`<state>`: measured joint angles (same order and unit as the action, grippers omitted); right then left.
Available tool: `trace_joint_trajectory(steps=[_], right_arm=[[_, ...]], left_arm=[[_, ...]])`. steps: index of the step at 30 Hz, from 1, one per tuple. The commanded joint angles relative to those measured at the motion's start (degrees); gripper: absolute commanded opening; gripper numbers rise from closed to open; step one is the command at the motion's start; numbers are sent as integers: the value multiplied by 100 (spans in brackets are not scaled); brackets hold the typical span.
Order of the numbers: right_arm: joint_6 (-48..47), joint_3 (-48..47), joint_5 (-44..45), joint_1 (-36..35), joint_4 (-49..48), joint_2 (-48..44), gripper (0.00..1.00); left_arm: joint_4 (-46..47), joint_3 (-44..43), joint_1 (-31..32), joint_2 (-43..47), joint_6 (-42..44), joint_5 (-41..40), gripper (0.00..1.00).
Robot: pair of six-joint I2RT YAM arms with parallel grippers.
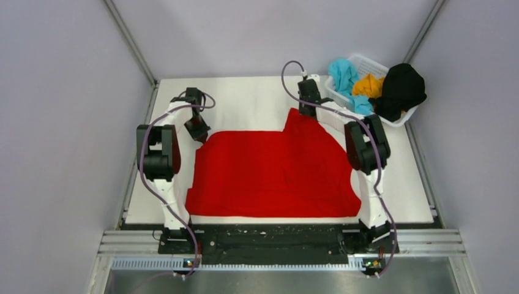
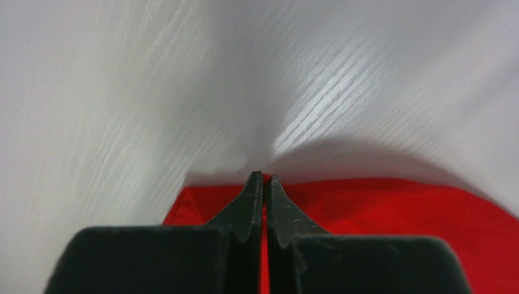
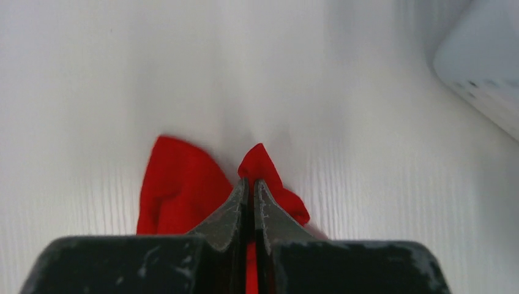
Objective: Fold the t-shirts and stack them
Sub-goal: Grab the side of the flattened tshirt furthest away from the robot with both arms, then fold the other side of the tshirt into a rectangle
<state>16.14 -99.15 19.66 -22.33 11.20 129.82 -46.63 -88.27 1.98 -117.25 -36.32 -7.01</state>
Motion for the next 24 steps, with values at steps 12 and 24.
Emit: trace_joint_trajectory(steps=[12, 24], right_arm=[[-167, 3468, -512, -579, -261, -4148, 0], [-56, 4622, -678, -973, 1387, -6450, 0]], left_arm=[[169, 1338, 199, 1845, -257, -462, 0], [149, 2629, 357, 3281, -415, -864, 0]])
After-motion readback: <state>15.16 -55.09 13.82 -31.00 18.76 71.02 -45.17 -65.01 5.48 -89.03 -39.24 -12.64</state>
